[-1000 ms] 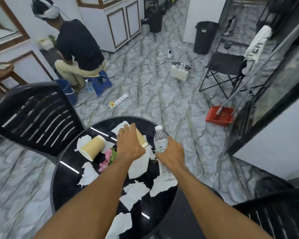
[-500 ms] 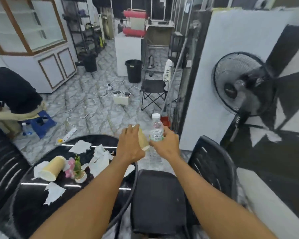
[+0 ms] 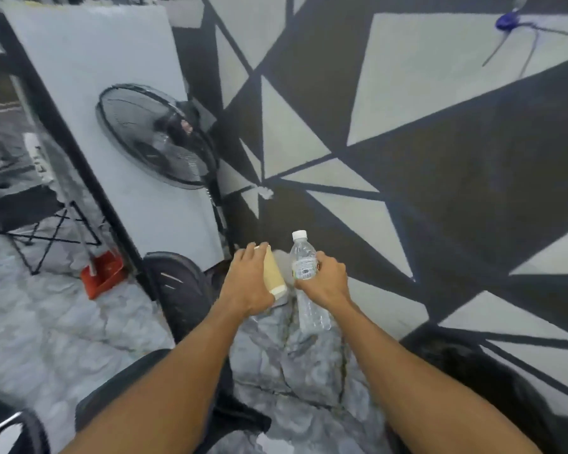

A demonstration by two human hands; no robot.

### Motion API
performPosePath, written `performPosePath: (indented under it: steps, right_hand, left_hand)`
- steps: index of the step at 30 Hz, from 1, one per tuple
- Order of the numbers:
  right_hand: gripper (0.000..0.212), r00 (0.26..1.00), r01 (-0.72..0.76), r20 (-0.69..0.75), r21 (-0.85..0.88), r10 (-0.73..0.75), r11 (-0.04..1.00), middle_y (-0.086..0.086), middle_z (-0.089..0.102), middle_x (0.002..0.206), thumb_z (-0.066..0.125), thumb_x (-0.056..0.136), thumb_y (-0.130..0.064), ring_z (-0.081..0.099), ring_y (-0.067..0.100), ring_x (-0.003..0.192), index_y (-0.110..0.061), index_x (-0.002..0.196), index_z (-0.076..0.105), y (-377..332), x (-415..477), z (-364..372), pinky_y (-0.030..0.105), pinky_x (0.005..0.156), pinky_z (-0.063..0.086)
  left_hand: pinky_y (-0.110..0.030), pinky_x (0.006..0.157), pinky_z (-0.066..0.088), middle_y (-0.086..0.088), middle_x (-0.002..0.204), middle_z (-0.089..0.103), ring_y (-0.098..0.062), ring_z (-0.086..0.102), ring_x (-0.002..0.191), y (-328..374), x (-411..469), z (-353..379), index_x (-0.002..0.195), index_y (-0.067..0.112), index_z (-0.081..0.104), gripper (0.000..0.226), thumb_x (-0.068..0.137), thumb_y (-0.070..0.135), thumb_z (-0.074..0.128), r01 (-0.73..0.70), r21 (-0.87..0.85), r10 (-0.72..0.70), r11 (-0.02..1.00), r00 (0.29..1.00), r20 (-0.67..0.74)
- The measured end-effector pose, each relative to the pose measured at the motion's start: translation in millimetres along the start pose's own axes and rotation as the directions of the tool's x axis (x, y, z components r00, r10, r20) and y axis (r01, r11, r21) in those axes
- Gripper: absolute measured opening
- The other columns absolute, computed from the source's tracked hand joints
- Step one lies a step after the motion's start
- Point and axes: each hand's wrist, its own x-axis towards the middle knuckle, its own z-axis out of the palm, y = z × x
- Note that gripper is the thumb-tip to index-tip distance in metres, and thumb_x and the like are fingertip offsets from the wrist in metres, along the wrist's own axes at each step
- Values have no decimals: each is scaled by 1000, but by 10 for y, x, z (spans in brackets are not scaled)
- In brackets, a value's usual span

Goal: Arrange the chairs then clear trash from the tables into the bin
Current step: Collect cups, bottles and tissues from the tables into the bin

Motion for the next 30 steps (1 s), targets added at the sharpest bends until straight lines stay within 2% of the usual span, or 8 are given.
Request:
performPosePath:
  steps: [3,6,12,18,23,26,28,30]
  right_hand:
    - [45,990,-118,-84,-8,117,993,5,71,93,81,62,-33,66,29,88,-15,96,57,838,28,-551,42,79,55]
    - [51,949,-265,-179,-1,261,964,3,71,93,84,58,-33,67,25,87,-17,100,59,1680,-39,-1102,35,77,55]
    - [59,798,-515,-298,115,524,850,3,71,98,87,53,-29,66,28,94,-20,103,59,3134,-396,-1940,41,85,54]
    - [60,646,-620,-401,221,650,753,-4,69,92,91,54,-29,63,18,85,-23,106,60,4012,-855,-2317,26,75,48]
    - [56,633,-641,-359,254,686,724,-4,71,90,89,57,-25,67,16,83,-24,104,59,4470,-1062,-2374,32,74,55]
    - [64,642,-655,-301,262,705,709,-6,72,96,89,58,-23,67,14,88,-29,113,57,4682,-1092,-2365,28,77,54]
    - [80,668,-669,-213,248,713,700,-1,71,113,89,61,-22,65,16,103,-30,131,52,4795,-1066,-2350,32,89,54]
    - [105,665,-703,-115,238,738,671,7,60,134,91,62,-26,55,25,124,-19,150,34,4889,-1030,-2348,42,103,47]
  left_hand:
    - [-37,118,26,-6,156,28,-28,26,141,726,324,543,155,14,20,115,64,40,86,-134,-18,135,991,984,114]
    - [-36,117,24,-9,157,28,-29,24,143,1408,593,1111,155,12,20,114,64,39,85,-249,-62,257,967,942,218]
    - [-38,117,26,-8,158,25,-32,24,141,2665,855,2161,156,15,17,117,63,37,85,-406,-98,410,909,820,399]
    - [-43,112,35,-5,152,31,-31,30,136,3592,788,2963,153,19,21,119,56,36,86,-543,-168,547,823,675,496]
    - [-47,112,37,-4,157,25,-29,27,138,3987,704,3386,154,22,17,124,54,38,88,-586,-168,566,793,606,559]
    - [-46,109,40,-3,153,29,-27,30,133,4076,705,3547,154,22,18,124,53,41,88,-609,-168,582,775,586,564]
    - [-47,109,39,-4,153,30,-28,31,133,4107,717,3626,153,22,19,123,53,43,88,-609,-168,581,775,582,569]
    - [-47,110,37,-5,155,29,-29,30,134,4123,740,3691,153,22,19,122,55,43,87,-605,-169,572,778,573,587]
